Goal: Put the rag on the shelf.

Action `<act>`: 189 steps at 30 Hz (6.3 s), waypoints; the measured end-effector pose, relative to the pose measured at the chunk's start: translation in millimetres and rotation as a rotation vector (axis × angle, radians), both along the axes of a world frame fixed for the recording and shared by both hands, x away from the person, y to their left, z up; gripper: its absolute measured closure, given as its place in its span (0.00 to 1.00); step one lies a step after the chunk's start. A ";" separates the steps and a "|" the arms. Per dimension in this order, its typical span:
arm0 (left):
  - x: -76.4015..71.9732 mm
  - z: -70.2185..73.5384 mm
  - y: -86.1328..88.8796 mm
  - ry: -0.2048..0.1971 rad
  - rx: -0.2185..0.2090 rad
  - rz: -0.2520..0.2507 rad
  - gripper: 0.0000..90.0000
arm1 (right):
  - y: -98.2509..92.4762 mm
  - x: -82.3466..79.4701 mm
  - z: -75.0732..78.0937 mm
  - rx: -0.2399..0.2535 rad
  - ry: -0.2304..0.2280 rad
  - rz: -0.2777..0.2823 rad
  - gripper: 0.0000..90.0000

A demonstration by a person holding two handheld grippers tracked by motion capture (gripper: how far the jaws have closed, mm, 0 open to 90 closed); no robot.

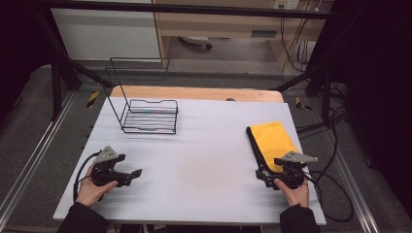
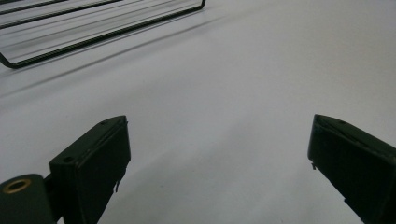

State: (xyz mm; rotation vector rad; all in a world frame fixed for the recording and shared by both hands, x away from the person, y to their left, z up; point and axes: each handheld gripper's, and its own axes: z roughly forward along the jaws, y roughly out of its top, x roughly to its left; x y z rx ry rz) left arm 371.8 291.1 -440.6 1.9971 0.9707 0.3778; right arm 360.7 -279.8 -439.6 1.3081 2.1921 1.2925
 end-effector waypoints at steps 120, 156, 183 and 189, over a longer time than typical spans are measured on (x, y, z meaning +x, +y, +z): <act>-3.0 1.4 -2.6 -0.015 0.013 0.000 0.06 | 109.8 14.3 29.8 -0.145 0.075 0.070 0.89; -4.4 2.0 -4.1 -0.012 0.015 0.001 0.06 | 216.9 0.3 8.0 -0.145 0.098 0.210 0.80; -5.3 2.2 -7.1 -0.005 0.027 0.008 0.04 | 88.0 8.9 -5.9 -0.124 0.146 0.062 0.63; -4.7 2.1 -6.8 -0.016 0.047 0.027 0.06 | 90.5 7.9 -10.7 -0.115 0.152 0.066 0.72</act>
